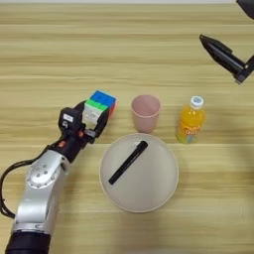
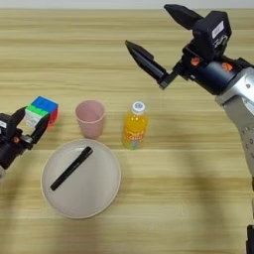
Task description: Move the objects on the table
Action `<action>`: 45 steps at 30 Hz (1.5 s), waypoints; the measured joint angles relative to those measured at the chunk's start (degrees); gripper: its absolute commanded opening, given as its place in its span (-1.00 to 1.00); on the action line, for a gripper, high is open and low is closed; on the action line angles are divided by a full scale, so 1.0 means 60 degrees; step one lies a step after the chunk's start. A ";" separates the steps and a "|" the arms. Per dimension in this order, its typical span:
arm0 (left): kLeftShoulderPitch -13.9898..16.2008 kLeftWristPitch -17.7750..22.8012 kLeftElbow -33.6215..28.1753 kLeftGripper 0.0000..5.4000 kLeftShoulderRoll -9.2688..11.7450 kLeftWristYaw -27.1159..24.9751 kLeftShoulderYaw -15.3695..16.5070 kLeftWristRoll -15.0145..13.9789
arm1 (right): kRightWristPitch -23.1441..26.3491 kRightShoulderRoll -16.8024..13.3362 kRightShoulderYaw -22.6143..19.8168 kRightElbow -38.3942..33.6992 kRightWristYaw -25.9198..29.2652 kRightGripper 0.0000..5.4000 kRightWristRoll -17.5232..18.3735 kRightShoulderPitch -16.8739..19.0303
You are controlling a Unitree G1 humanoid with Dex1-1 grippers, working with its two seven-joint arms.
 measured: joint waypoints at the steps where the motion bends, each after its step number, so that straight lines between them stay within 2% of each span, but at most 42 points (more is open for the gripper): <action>1: 0.0001 -0.0129 0.0221 0.21 -0.0033 0.0168 -0.0066 0.0222 | -0.0002 0.0000 0.0005 0.0003 0.0014 1.00 -0.0002 0.0000; 6: -0.0016 -0.0491 0.1498 0.21 -0.0295 0.1107 -0.0230 0.1110 | -0.0010 -0.0002 0.0006 0.0009 0.0094 1.00 -0.0002 -0.0002; 13: -0.0272 -0.0991 0.2904 0.21 -0.0410 0.2126 -0.0127 0.1586 | -0.0013 -0.0003 0.0001 -0.0006 0.0176 1.00 -0.0004 -0.0002; 21: -0.0632 -0.1174 0.3644 0.21 -0.0507 0.2831 0.0091 0.1608 | -0.0023 -0.0003 -0.0002 -0.0023 0.0197 1.00 -0.0003 0.0000; 34: -0.0756 -0.1287 0.3867 0.21 -0.0577 0.2913 0.0198 0.1554 | -0.0041 -0.0009 -0.0023 -0.0079 0.0317 1.00 -0.0001 0.0041; 36: -0.0756 -0.1287 0.3867 0.35 -0.0579 0.2907 0.0199 0.1553 | -0.0041 -0.0009 -0.0024 -0.0079 0.0369 1.00 -0.0001 0.0046; 45: -0.0714 -0.1193 0.3987 0.65 -0.0660 0.2763 0.0198 0.1535 | -0.0042 -0.0008 -0.0025 -0.0085 0.0380 1.00 -0.0008 0.0068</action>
